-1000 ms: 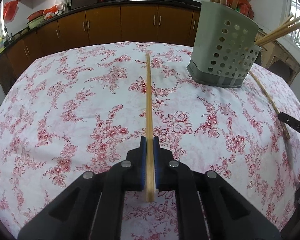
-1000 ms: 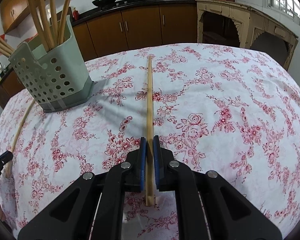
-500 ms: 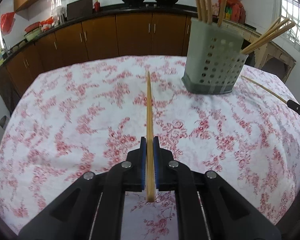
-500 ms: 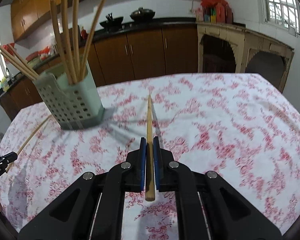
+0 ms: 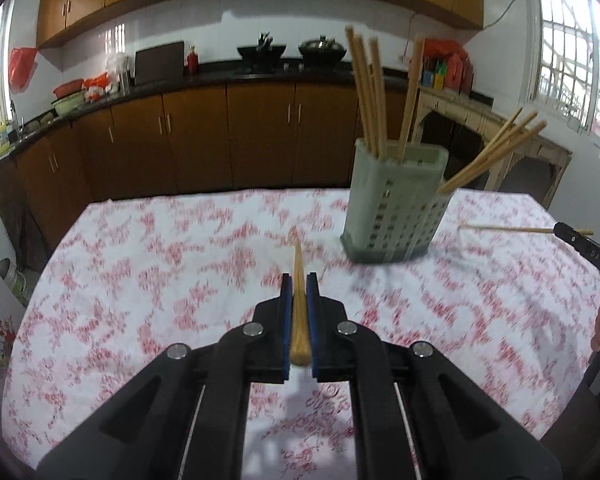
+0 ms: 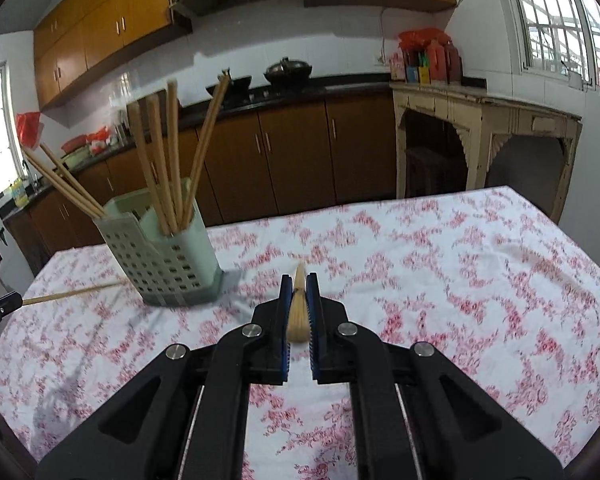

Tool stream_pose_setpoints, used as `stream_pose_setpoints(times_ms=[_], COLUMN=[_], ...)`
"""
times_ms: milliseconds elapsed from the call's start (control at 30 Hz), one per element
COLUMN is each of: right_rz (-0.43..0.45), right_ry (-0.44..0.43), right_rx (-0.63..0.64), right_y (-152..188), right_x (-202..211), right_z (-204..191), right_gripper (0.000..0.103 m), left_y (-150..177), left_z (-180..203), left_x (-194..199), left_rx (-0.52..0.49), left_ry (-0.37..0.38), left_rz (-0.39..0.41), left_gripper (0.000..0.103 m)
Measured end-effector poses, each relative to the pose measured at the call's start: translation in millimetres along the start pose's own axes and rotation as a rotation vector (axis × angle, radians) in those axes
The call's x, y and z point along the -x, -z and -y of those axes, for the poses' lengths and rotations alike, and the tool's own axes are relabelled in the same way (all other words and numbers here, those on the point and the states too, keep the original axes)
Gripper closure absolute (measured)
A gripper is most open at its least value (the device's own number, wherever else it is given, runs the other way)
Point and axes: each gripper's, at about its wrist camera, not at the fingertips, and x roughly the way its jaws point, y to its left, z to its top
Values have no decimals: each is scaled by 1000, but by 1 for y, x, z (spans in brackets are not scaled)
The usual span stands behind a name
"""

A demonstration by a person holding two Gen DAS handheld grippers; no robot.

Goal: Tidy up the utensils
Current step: 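Lift both held chopsticks upright and carry them toward the grey-green holder, then lower both chopsticks into the grey-green holder and open both tools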

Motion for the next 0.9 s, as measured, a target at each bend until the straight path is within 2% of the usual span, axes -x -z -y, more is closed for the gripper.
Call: stream_pose_setpoints(times_ms=[367,900], right_rz=[112,141], right_ry=[-55,-99], right_rx=[20,27], right_y=[-31,-50], right_x=[28,45], right_z=[-16,-32], right_gripper=[95,95], left_y=[-24,-46], left_z=[-4,10], left_x=[21,45], left_rx=[52,37], left_ry=[4,31], left_rz=[95,156], left_gripper=[95,95])
